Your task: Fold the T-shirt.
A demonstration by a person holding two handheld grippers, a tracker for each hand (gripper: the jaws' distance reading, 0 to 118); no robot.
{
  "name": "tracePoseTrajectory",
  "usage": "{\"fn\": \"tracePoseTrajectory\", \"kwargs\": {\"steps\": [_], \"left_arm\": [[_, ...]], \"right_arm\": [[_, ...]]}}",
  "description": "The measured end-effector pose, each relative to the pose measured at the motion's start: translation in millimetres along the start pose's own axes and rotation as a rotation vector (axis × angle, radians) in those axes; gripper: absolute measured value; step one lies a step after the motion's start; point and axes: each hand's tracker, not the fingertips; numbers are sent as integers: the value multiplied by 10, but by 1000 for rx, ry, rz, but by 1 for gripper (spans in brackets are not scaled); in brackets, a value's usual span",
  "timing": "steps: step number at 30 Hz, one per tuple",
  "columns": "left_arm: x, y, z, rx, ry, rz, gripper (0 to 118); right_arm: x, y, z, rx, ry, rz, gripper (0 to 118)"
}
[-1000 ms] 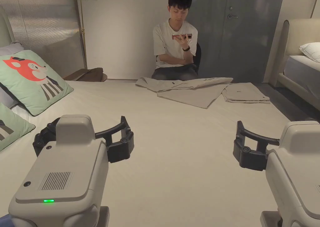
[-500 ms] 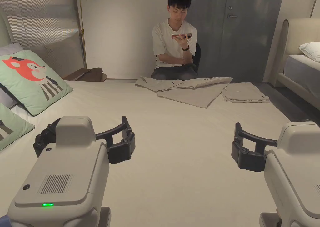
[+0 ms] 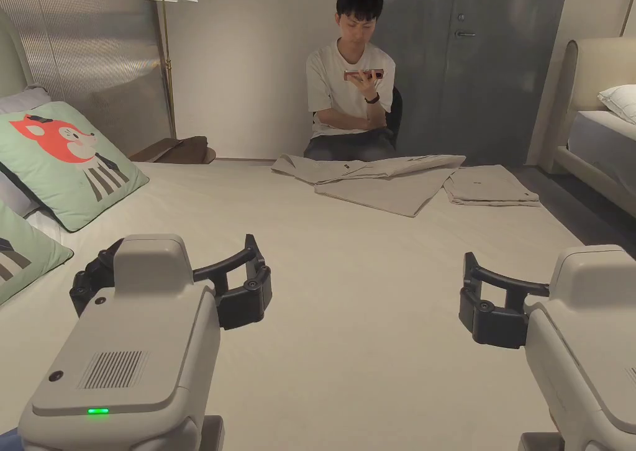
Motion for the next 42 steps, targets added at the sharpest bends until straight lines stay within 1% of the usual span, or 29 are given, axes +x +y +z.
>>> {"fn": "tracePoseTrajectory", "kwargs": {"steps": [5,7,8,13,15,17,25,31,32,34,35,37,39,40,41,42], "left_arm": [[5,8,14,5,-5,-10,111],[6,7,18,5,-6,-14,111],[7,5,19,4,-6,-15,111],[4,5,18,1,-7,-15,111],[4,5,15,-4,-9,-13,111],[6,2,16,-5,-10,-14,111],[5,3,22,-15,-14,-18,111],[3,10,30,-16,-15,-19,111],[6,10,32,-16,-15,-19,111],[7,15,36,-15,-15,-19,111],[10,16,41,-14,-17,-20,111],[12,18,46,-13,-17,-24,111],[11,17,46,-13,-16,-25,111],[10,15,45,-15,-16,-25,111],[8,14,43,-17,-16,-24,111],[7,13,42,-17,-16,-23,111]], "right_arm": [[48,15,-26,-17,17,-54,114],[50,14,-25,-14,13,-48,114],[47,16,-23,-11,12,-33,114],[43,42,-20,-16,-38,-15,114],[71,56,17,5,-26,-27,114],[107,86,38,11,33,-41,114],[105,155,90,-28,25,-45,114],[-55,142,69,-106,-187,21,114],[-49,97,23,-85,-189,35,114],[-35,81,-14,-108,-166,34,114],[-13,77,-21,-133,-121,-26,114],[19,91,-20,-156,-97,-83,114],[-16,85,-2,-108,-114,-42,114],[-41,86,8,-94,-125,2,114],[-50,94,12,-77,-105,24,114],[-45,103,12,-85,-96,8,114]]}}
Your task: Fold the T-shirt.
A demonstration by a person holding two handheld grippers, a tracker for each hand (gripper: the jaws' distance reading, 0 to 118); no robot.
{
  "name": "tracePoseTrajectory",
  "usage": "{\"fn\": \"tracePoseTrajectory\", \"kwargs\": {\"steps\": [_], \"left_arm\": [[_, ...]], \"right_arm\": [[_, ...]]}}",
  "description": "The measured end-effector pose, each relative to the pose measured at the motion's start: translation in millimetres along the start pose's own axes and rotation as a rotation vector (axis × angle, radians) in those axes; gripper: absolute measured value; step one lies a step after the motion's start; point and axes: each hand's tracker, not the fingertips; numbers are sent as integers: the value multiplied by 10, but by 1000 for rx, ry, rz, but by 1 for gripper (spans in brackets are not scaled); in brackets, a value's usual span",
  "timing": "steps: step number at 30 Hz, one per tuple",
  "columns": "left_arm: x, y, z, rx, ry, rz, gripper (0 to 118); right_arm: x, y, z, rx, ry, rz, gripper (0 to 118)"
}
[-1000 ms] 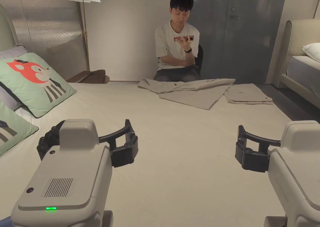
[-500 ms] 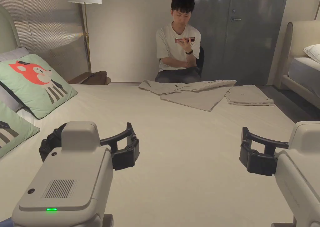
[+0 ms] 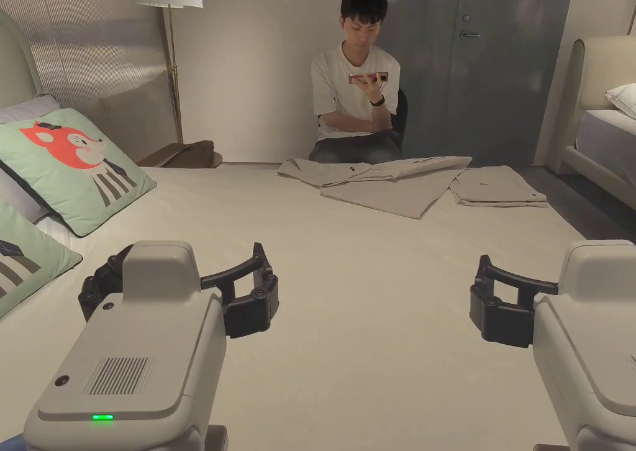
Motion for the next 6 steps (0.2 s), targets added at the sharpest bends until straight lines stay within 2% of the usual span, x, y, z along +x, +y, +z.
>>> {"fn": "tracePoseTrajectory", "kwargs": {"steps": [3,6], "left_arm": [[5,-9,0,-2,-2,2,111],[12,-16,6,-3,-4,3,111]], "right_arm": [[-8,12,0,-4,15,-21,114],[-21,-3,5,-5,1,-3,114]]}}
